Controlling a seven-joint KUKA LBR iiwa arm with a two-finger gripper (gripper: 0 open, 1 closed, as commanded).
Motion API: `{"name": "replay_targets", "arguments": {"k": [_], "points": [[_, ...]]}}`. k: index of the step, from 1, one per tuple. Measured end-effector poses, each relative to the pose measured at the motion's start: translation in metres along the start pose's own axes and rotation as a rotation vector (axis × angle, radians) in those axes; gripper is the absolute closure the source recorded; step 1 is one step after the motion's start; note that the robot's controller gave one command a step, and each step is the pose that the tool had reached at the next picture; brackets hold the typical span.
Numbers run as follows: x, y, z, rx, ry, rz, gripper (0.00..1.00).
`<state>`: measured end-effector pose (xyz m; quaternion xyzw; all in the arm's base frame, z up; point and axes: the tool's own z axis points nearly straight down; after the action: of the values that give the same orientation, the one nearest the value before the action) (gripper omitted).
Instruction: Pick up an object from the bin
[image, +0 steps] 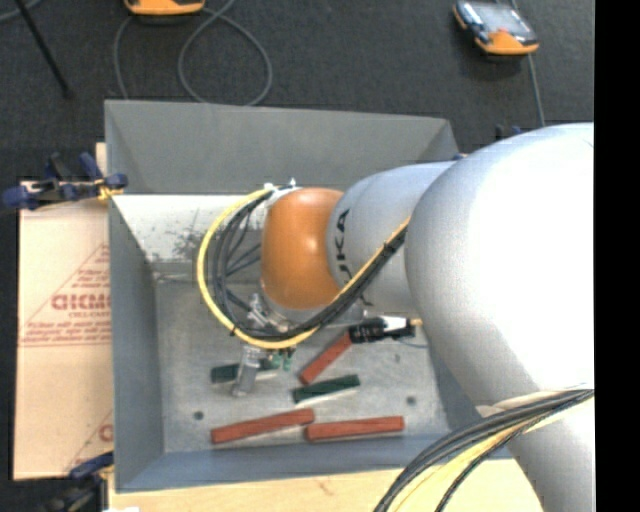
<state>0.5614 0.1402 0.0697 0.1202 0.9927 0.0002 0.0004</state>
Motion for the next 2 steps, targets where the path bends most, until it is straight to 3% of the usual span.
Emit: {"name": "replay_targets", "arguments": {"k": [1,2], "points": [[-0.0011,-0.0002,-0.0006,-0.001,-0.002,0.000,0.00],[-0.0017,-0.0002,-0.0012,-0.002,-0.003,0.002,1.00]]}}
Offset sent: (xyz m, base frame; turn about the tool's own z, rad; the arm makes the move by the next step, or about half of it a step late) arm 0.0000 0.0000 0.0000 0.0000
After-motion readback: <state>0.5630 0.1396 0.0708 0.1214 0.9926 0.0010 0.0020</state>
